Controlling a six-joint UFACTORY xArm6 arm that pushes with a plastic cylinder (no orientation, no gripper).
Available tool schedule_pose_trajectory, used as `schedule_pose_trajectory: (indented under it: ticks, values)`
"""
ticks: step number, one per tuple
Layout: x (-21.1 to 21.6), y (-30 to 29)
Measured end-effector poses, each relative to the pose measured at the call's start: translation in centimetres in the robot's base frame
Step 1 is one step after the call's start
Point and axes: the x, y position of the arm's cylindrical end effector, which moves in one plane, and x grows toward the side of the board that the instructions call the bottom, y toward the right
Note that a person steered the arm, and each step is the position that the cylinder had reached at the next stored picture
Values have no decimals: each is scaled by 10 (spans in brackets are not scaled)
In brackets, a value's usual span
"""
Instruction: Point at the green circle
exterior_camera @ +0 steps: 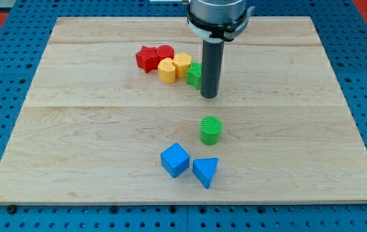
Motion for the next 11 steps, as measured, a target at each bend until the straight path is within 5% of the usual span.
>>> schedule_pose_trajectory:
  ticks: [3, 8, 11]
  values:
    - [21, 85]
    - [130, 84]
    - [88, 8]
